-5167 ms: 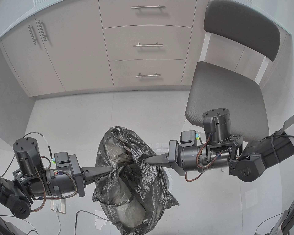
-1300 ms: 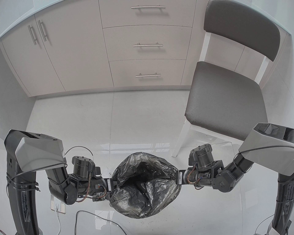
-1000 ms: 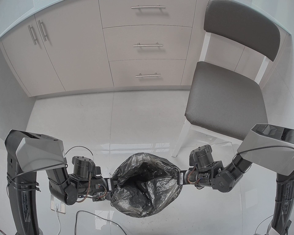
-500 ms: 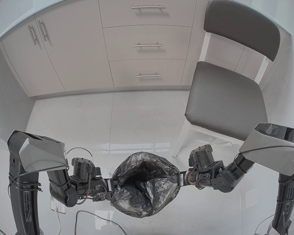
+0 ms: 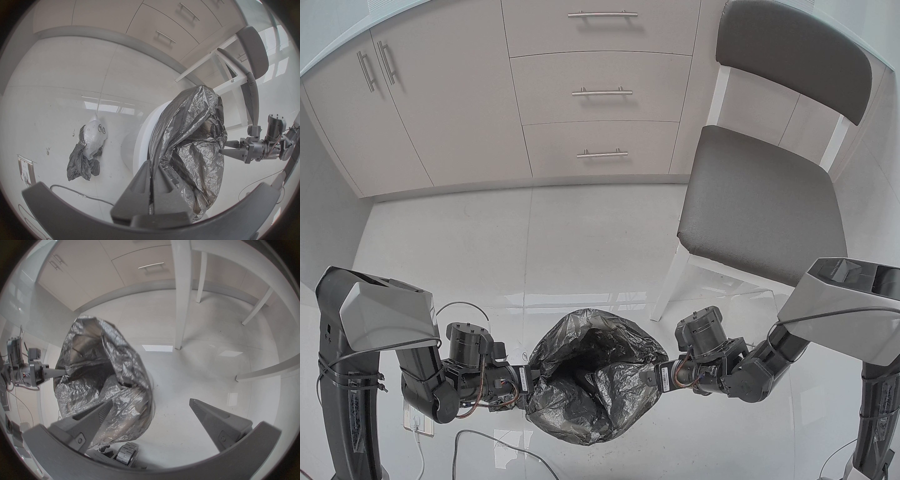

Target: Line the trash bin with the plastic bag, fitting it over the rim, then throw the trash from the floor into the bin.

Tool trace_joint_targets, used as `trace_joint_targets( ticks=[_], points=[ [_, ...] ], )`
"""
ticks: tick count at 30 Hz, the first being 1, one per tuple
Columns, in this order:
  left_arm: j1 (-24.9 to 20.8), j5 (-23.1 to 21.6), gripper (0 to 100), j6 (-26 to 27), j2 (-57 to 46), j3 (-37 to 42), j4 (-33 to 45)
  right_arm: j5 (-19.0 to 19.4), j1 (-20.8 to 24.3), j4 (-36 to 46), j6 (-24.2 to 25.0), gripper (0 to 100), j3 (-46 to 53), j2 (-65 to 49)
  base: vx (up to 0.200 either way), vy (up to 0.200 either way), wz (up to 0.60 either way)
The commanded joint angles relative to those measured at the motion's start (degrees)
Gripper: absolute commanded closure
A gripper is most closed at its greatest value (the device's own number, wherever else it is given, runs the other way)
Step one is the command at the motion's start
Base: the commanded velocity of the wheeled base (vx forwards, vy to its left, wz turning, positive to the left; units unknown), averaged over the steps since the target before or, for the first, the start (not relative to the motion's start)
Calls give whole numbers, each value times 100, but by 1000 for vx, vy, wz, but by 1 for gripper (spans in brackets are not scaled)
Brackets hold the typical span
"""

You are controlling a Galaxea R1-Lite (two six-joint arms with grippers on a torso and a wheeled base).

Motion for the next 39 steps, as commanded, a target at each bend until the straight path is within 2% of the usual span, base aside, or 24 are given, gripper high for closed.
trace_joint_targets(
  ticks=[1,6,11,17,33,39],
  points=[
    [0,-1,100,-10,-3,-3,-2,-23,128,-2,-3,0,-25,192,0,0,0],
    [0,-1,100,-10,-3,-3,-2,-217,198,6,-29,0,177,165,0,0,0],
    [0,-1,100,-19,-3,-3,-2,-516,181,-11,-258,0,581,95,0,0,0],
    [0,-1,100,-36,14,32,-143,-533,234,-29,-258,0,889,25,0,0,0],
    [0,-1,100,-36,23,59,-187,-533,251,-55,-214,0,924,174,0,0,0],
    [0,-1,100,-36,41,59,-213,-516,330,-73,-302,0,731,-731,0,0,0]
  ],
)
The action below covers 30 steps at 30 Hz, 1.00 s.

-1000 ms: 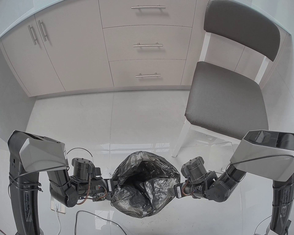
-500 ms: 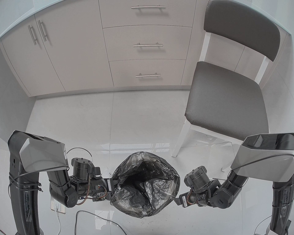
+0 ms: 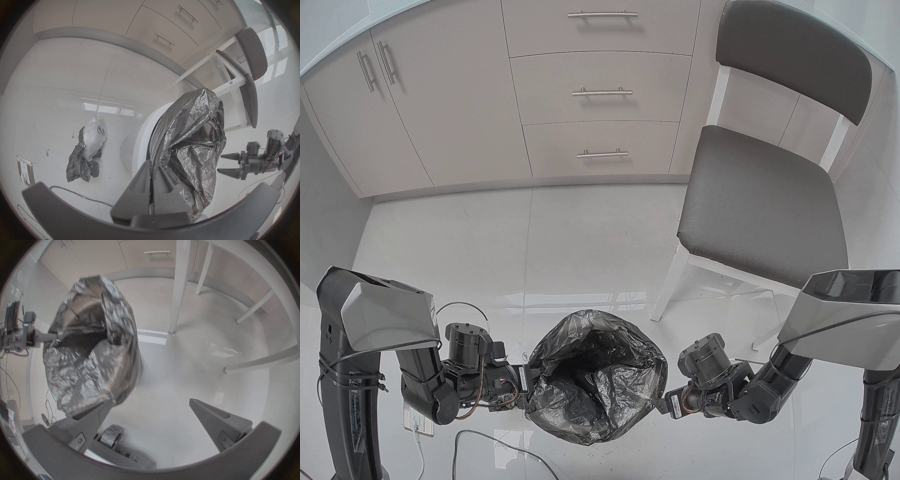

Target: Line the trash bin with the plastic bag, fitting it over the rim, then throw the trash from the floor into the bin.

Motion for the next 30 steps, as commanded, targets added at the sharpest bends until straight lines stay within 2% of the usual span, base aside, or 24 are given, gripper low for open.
trace_joint_targets(
  ticks=[1,8,13,20,22,25,30],
  points=[
    [0,1,100,-12,15,-9,-13,12,153,149,-69,0,-254,-1026,0,0,0],
    [9,1,100,-47,6,-17,-22,3,364,501,-122,0,-816,-1474,0,0,0],
    [35,-16,100,-513,-46,-53,-92,3,496,501,-298,0,-1212,-1070,0,0,0],
    [44,-25,100,-584,-11,-9,-294,-14,628,466,-359,0,-1713,-410,0,0,0],
    [61,-34,100,-601,-20,-9,-303,-67,610,474,-368,0,-2082,-173,0,0,0],
    [70,-34,100,-610,-20,-9,-303,-366,549,483,-421,0,-2478,64,0,0,0],
    [70,10,100,-663,-2,-61,-303,-418,470,501,-535,0,-2697,187,0,0,0]
  ],
)
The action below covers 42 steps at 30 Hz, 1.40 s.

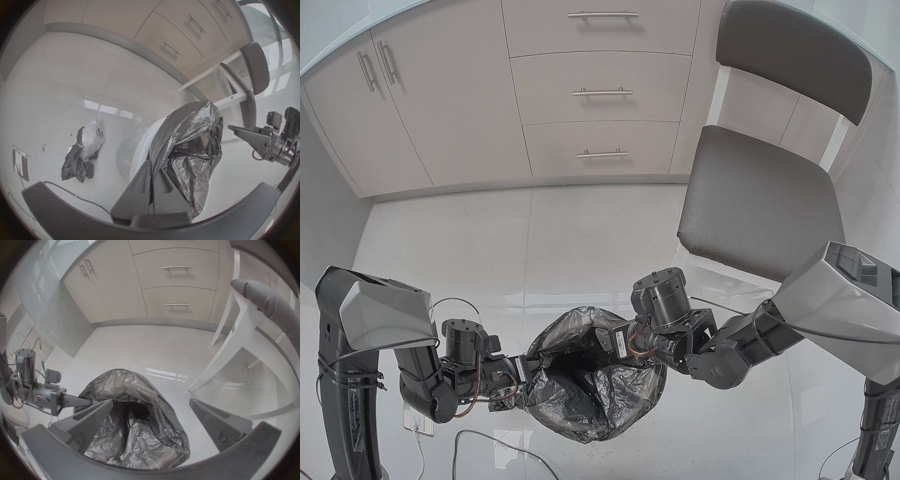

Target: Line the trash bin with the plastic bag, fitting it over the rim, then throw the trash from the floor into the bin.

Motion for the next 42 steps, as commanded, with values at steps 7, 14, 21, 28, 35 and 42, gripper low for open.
trace_joint_targets(
  ticks=[7,14,21,28,35,42],
  points=[
    [-55,440,100,-403,83,-136,-213,-56,-191,2,-55,0,-313,443,0,0,0],
    [-55,432,100,-385,91,-127,-222,-56,-235,28,-73,0,-445,522,0,0,0],
    [-72,432,100,-376,91,-136,-213,-56,-235,28,-73,0,-603,839,0,0,0],
    [-143,440,100,-350,91,-171,-143,-64,-349,28,-73,0,-884,997,0,0,0],
    [-178,493,100,-350,91,-171,-134,-310,-516,28,-117,0,-1333,1146,0,0,0],
    [-186,502,100,-333,100,-162,-134,-310,-613,37,-117,0,-1640,1278,0,0,0]
  ],
)
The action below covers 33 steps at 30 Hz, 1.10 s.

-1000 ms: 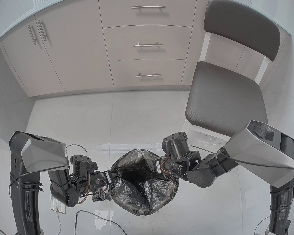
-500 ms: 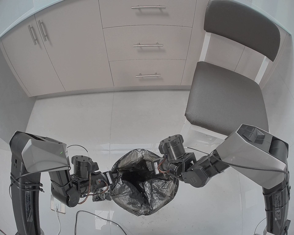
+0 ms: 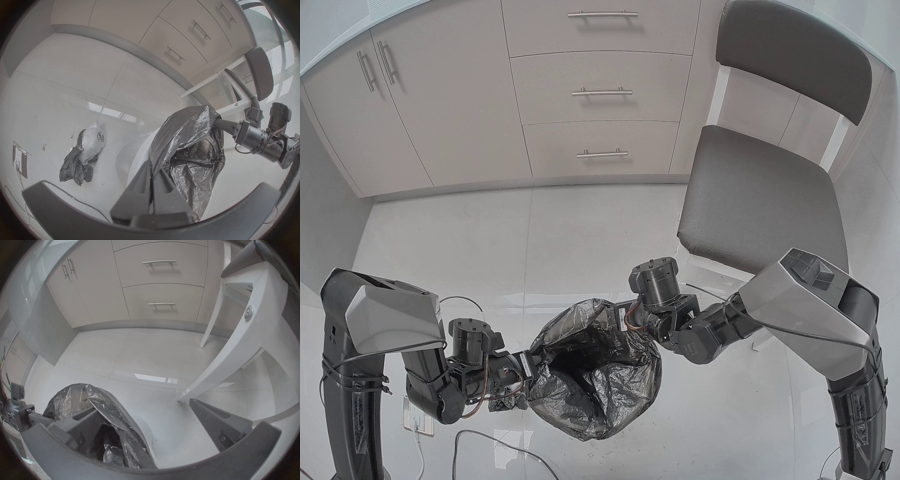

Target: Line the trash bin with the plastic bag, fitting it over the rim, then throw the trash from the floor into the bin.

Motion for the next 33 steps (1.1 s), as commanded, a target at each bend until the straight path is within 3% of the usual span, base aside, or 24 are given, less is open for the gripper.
trace_joint_targets(
  ticks=[1,33],
  points=[
    [-1,1,0,16,15,8,14,2,-58,-3,-1,0,-145,129,0,0,0],
    [-19,247,0,69,-3,-18,-372,2,-58,-12,-19,0,-232,261,0,0,0]
  ],
)
